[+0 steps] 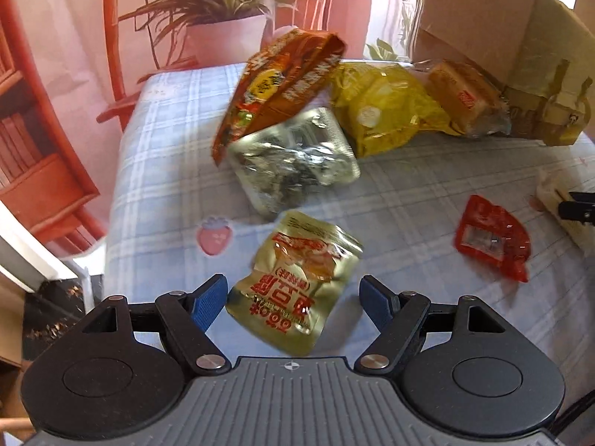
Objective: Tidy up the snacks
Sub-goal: 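Grasp the yellow pouch with the left tool while the right tool grasps the white cracker packet, then lift both packets and carry them over the cardboard box, then lower both packets into the box and open both tools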
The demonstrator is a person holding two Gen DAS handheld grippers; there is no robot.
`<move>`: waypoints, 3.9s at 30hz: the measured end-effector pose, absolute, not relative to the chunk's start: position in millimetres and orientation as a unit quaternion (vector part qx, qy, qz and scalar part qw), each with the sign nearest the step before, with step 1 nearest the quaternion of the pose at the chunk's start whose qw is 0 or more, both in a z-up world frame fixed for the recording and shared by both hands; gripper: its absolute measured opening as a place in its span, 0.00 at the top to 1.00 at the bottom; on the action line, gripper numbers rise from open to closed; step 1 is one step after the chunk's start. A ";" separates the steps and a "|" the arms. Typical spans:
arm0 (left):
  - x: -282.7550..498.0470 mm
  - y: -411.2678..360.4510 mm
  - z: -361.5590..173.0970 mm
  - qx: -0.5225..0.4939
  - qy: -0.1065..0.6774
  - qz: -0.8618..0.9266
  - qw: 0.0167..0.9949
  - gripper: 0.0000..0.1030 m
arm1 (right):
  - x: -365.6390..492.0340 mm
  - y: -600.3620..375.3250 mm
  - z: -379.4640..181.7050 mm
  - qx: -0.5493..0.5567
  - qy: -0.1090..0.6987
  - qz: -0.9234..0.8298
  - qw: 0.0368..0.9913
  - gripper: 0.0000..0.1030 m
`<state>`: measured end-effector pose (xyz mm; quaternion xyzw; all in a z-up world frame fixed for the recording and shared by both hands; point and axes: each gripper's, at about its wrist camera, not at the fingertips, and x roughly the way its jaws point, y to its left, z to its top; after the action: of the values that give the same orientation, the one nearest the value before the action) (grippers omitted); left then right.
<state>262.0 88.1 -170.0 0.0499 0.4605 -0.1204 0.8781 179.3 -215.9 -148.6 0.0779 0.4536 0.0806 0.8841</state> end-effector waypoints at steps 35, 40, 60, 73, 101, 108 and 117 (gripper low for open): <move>239.9 59.6 -161.6 0.018 0.417 -0.098 0.904 0.65 | 177.5 -219.7 -152.1 0.112 0.449 0.083 0.882 0.44; 238.2 59.7 -143.4 0.002 0.397 -0.093 0.913 0.64 | 177.0 -219.2 -149.8 0.116 0.446 0.083 0.884 0.44; 274.1 -10.1 -36.9 -0.033 0.298 -0.189 0.935 0.64 | 203.8 -253.1 -52.5 0.110 0.326 0.090 0.935 0.45; 300.8 -127.3 34.2 -0.002 0.216 -0.284 0.934 0.63 | 253.8 -326.2 39.5 0.076 0.239 0.055 0.967 0.45; 406.0 -200.3 44.4 -0.010 0.246 -0.289 0.925 0.62 | 344.4 -380.9 17.9 0.043 0.265 0.034 0.963 0.45; 414.1 -209.5 39.6 0.002 0.255 -0.285 0.924 0.62 | 351.4 -388.2 6.1 0.062 0.271 0.028 0.960 0.45; 422.6 -210.7 18.2 0.022 0.281 -0.265 0.922 0.58 | 356.3 -375.8 -14.0 0.060 0.297 0.042 0.952 0.45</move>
<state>422.6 -210.7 18.2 0.0217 0.2810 -0.2655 0.9220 356.3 -375.8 -14.0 0.0600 0.2973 0.0418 0.9520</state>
